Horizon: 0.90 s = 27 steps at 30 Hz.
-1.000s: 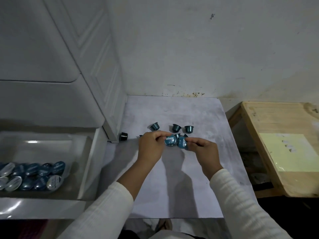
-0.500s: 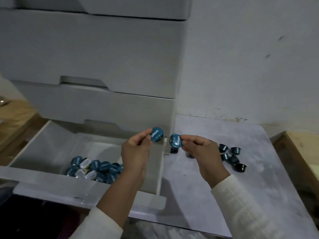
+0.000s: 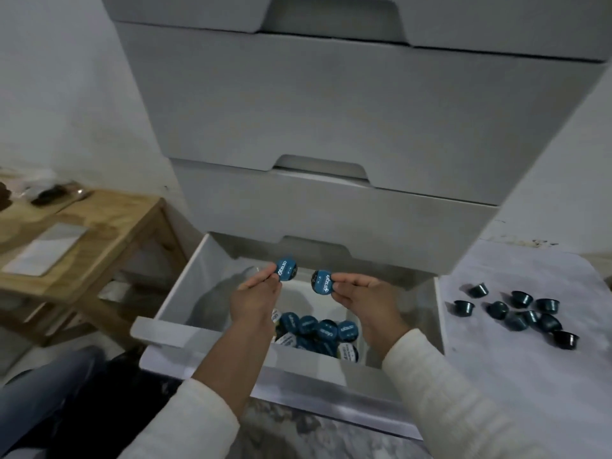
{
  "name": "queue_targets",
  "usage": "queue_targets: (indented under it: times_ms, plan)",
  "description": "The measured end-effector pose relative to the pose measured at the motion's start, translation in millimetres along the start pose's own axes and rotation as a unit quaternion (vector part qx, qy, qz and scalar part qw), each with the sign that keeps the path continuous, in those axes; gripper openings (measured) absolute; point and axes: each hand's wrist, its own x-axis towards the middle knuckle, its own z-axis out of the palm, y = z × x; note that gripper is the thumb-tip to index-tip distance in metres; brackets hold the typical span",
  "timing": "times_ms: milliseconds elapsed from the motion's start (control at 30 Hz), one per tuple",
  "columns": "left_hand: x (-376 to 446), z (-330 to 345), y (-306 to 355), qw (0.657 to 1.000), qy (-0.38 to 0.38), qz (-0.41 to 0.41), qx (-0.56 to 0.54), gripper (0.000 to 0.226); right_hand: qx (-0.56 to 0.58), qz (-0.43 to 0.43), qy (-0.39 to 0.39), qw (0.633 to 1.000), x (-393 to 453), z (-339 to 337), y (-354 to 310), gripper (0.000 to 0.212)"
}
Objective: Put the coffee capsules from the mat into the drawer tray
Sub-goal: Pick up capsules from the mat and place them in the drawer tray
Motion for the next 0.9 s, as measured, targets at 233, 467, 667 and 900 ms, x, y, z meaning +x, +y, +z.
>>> queue_targets:
  times_ms: [233, 467, 667, 900]
  plan:
    - [50.5, -22.4, 5.7, 0.964, 0.073, 0.029, 0.254, 0.016, -0.076, 0.034, 0.044, 0.996, 35.5, 31.3, 29.1, 0.025]
    - [83.6, -15.2, 15.6, 0.846, -0.069, 0.11, 0.517, 0.026, -0.157, 0.071, 0.055, 0.983, 62.0, 34.6, 48.8, 0.028]
    - [104.0, -10.1, 24.6, 0.704, -0.19, 0.136, 0.671, 0.025, -0.18, 0.102, 0.051, 0.977, 77.2, 37.4, 54.7, 0.013]
    - [118.2, -17.1, 31.1, 0.625, -0.219, 0.161, 0.732, 0.025, -0.181, 0.121, -0.017, 0.976, 82.9, 43.0, 57.7, 0.015]
